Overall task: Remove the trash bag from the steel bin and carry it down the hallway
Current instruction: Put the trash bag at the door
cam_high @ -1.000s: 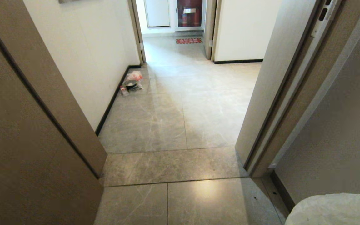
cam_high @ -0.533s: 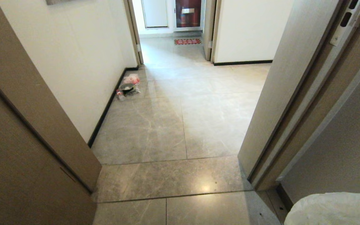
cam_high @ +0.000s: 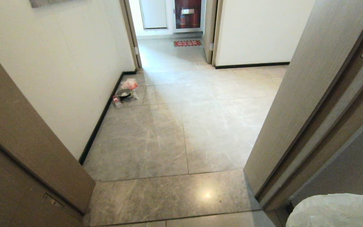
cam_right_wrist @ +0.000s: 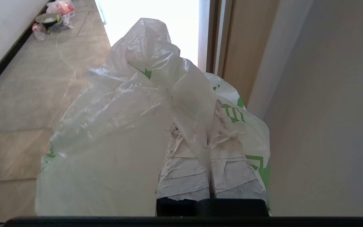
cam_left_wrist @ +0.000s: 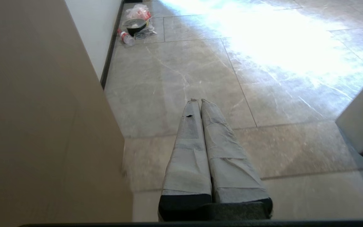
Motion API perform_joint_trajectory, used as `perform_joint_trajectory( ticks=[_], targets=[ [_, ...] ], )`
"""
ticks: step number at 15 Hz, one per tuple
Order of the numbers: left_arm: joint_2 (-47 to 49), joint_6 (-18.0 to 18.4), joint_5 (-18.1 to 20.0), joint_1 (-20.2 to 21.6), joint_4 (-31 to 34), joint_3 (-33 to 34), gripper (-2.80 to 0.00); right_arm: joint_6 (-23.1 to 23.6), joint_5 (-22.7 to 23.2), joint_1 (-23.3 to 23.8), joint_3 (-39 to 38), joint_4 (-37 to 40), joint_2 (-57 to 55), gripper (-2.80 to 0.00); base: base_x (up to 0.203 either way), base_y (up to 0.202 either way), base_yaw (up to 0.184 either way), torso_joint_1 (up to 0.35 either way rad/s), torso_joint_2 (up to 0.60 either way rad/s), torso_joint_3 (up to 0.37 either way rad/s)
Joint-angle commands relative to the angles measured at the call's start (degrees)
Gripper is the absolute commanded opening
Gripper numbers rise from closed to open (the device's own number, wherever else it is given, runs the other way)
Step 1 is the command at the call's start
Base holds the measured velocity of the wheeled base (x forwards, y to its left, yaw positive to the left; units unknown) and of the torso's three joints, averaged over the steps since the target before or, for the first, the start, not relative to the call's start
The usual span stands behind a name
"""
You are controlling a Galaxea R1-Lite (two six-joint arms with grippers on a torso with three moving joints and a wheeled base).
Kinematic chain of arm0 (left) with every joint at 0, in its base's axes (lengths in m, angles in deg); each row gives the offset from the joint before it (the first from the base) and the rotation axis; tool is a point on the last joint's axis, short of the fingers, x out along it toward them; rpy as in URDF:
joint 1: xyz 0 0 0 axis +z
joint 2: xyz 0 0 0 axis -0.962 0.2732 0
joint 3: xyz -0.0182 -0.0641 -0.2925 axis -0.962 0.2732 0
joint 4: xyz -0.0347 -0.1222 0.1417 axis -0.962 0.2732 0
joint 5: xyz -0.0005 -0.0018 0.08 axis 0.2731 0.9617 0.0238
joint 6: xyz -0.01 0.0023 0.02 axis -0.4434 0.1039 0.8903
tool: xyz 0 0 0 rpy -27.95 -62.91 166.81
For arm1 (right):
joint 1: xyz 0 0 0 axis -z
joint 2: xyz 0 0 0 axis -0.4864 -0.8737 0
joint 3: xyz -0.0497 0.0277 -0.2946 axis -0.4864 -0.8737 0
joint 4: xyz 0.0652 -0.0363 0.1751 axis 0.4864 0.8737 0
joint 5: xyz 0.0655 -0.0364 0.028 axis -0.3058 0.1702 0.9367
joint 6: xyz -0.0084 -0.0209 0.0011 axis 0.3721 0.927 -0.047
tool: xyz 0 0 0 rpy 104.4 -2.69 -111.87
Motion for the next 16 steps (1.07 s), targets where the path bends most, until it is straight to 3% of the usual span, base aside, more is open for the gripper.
perform_joint_trajectory(
  ticks=[1, 16],
  targets=[
    [0.0, 0.0, 0.0, 0.0, 0.0, 0.0, -2.8, 0.0, 0.0, 0.0, 0.0, 0.0, -0.1, -2.8, 0.185, 0.0, -0.001, 0.005, 0.0, 0.002],
    [0.0, 0.0, -0.1, 0.0, 0.0, 0.0, -2.8, 0.0, 0.0, 0.0, 0.0, 0.0, -0.1, -2.8, 0.183, 0.0, -0.002, 0.001, 0.0, 0.002]
  ],
)
